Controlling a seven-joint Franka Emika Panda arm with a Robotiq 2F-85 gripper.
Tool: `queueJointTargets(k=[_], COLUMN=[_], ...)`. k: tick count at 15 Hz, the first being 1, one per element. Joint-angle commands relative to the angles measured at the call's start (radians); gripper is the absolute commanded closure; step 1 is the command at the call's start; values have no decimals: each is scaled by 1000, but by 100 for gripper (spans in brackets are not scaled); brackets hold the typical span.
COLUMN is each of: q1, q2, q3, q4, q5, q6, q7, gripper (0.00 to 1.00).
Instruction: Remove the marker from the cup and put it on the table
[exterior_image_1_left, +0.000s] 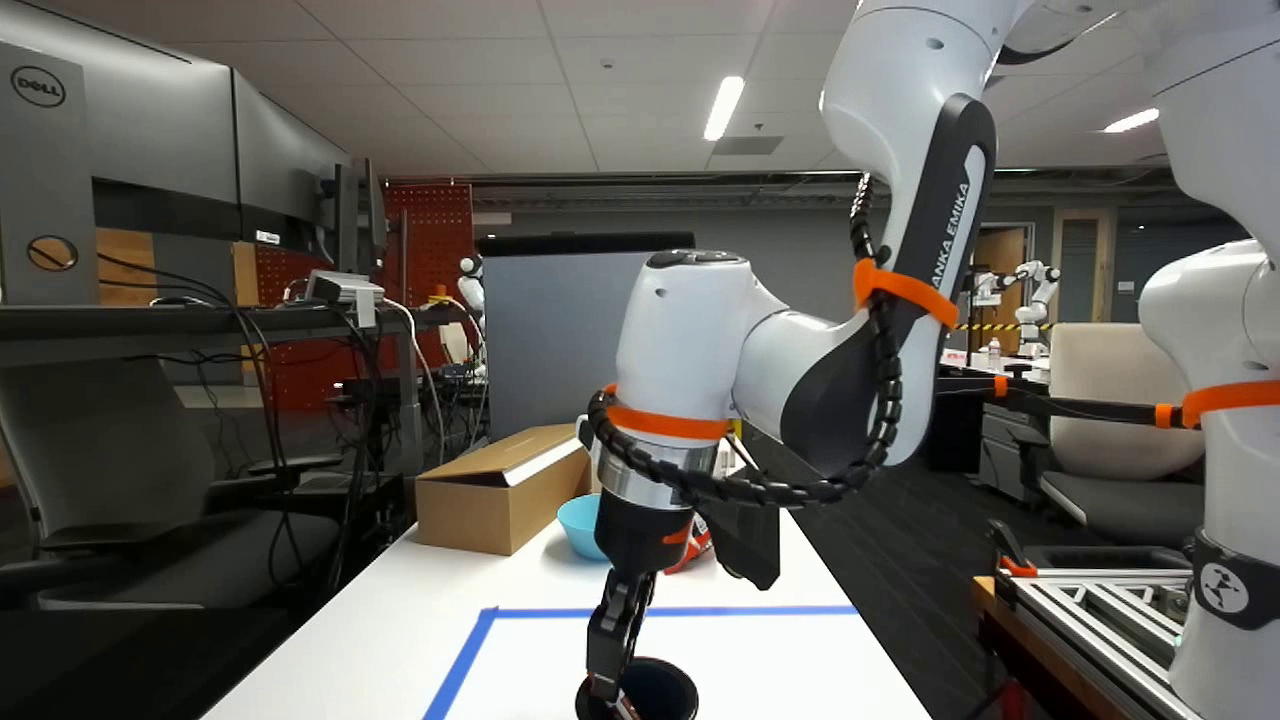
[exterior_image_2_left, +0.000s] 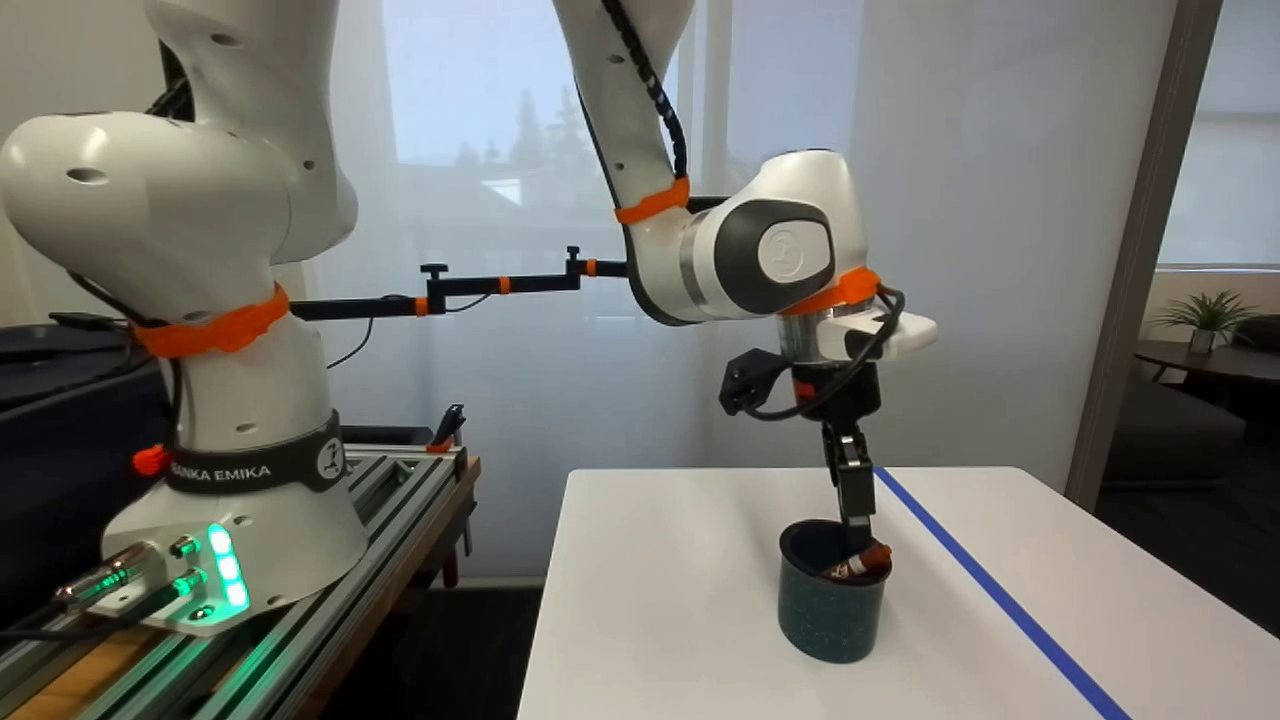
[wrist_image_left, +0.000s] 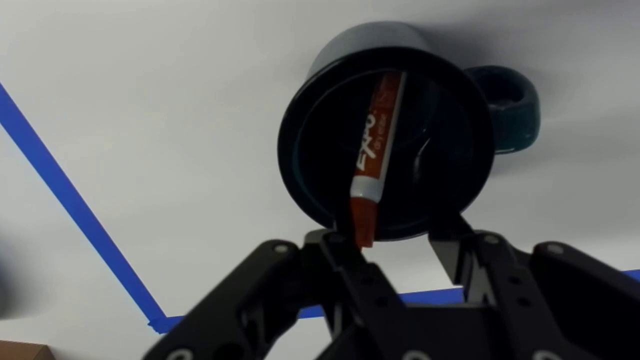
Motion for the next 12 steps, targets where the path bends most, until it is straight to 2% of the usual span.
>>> queueJointTargets(k=[1, 3, 9, 12], q1=[44, 61, 99, 116], q2=[44, 59, 90, 106], q3=[-37, -53, -98, -116], q4=[30, 35, 48, 52], q5=[-51, -59, -59, -58], q6=[22, 23, 27, 36], q7=[69, 83, 111, 118], gripper=[51, 50, 57, 56])
